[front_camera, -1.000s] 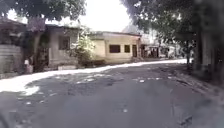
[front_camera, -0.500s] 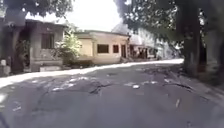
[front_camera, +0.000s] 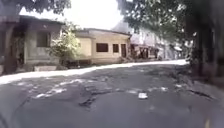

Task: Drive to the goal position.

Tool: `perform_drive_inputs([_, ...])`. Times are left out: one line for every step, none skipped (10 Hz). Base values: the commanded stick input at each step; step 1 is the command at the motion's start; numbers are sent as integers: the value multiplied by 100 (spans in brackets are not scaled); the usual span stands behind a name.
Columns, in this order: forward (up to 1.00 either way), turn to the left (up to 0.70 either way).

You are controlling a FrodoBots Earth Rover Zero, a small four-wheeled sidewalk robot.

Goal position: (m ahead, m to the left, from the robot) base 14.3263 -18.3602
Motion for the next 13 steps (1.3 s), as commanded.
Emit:
perform_drive_inputs([100, 0])
perform_drive_inputs([100, 0])
perform_drive_inputs([100, -2])
perform_drive_inputs([100, -4])
perform_drive_inputs([100, -13])
perform_drive_inputs([100, -39])
perform_drive_inputs([100, -40])
perform_drive_inputs([100, -40])
perform_drive_inputs([100, -40])
perform_drive_inputs([99, -40])
perform_drive_inputs([99, -7])
perform_drive_inputs([95, -1])
perform_drive_inputs([94, -4])
